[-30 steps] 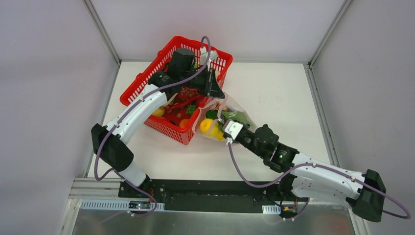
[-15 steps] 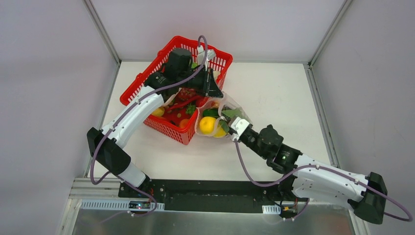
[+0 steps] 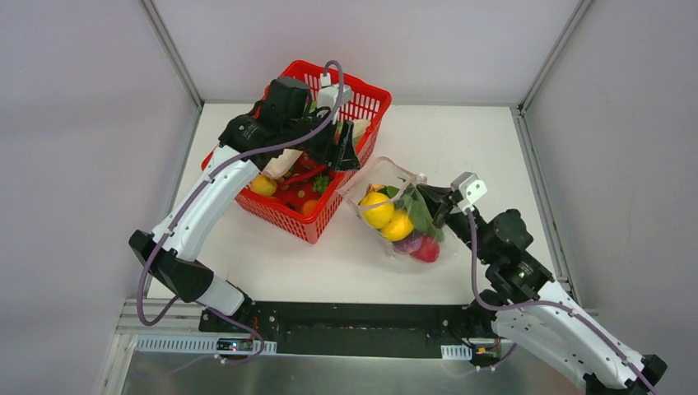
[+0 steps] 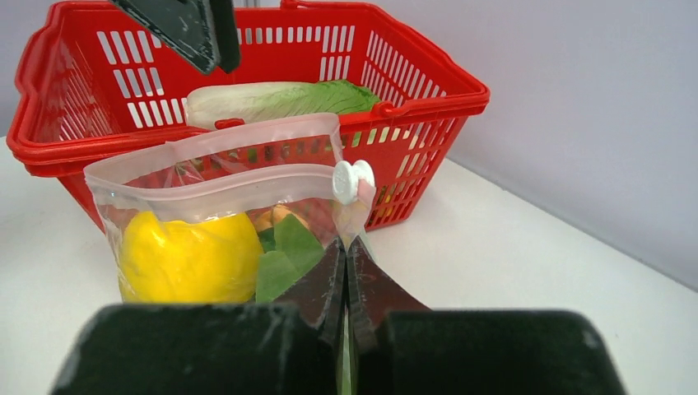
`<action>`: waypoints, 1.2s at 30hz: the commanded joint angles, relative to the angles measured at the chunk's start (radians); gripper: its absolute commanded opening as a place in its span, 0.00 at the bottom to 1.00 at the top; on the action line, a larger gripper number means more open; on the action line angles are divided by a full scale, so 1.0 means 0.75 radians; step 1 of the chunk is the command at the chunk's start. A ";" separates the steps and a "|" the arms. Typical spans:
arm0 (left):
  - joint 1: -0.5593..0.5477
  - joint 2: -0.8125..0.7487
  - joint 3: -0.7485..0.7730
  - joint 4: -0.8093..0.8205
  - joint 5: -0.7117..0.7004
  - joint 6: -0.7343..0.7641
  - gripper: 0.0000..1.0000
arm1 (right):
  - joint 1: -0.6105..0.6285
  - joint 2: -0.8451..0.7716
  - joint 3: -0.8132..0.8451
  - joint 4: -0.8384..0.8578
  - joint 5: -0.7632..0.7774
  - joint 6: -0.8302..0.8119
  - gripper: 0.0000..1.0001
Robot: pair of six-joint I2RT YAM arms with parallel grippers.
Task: Place the food in the zip-top bag and seal the zipper
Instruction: Adjust the zipper food storage bag at the center of the board, then zip the zipper food storage bag at the center of the board.
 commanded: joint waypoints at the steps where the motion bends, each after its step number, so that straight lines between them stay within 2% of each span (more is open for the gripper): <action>1: -0.002 -0.052 0.081 -0.163 -0.084 0.184 0.66 | -0.119 0.024 0.133 -0.038 -0.224 0.155 0.00; 4: -0.003 -0.092 0.039 -0.111 -0.019 0.224 0.73 | -0.197 0.061 0.190 -0.104 -0.379 0.180 0.00; 9: -0.021 -0.146 -0.024 0.125 0.187 0.229 0.82 | -0.301 0.124 0.261 -0.189 -0.592 0.184 0.00; 10: -0.041 -0.149 -0.024 0.174 0.230 0.263 0.85 | -0.318 0.134 0.265 -0.193 -0.621 0.185 0.00; 11: -0.083 -0.150 -0.020 0.206 0.264 0.295 0.97 | -0.332 0.142 0.268 -0.194 -0.646 0.186 0.00; 15: -0.200 -0.105 0.038 0.264 0.189 0.429 0.99 | -0.371 0.159 0.272 -0.188 -0.729 0.191 0.00; 19: -0.208 -0.005 0.100 0.365 0.306 0.400 0.99 | -0.391 0.157 0.277 -0.190 -0.786 0.192 0.00; 20: -0.213 0.025 0.113 0.386 0.336 0.391 0.98 | -0.395 0.156 0.277 -0.194 -0.798 0.192 0.00; 24: -0.248 0.117 0.215 0.369 0.434 0.401 0.82 | -0.400 0.148 0.283 -0.212 -0.829 0.188 0.00; 26: -0.270 0.154 0.256 0.344 0.442 0.424 0.73 | -0.402 0.144 0.281 -0.214 -0.836 0.188 0.00; 29: -0.296 0.193 0.287 0.268 0.423 0.479 0.63 | -0.403 0.135 0.277 -0.225 -0.822 0.188 0.00; 36: -0.364 0.224 0.316 0.139 0.350 0.593 0.61 | -0.402 0.139 0.276 -0.227 -0.831 0.188 0.00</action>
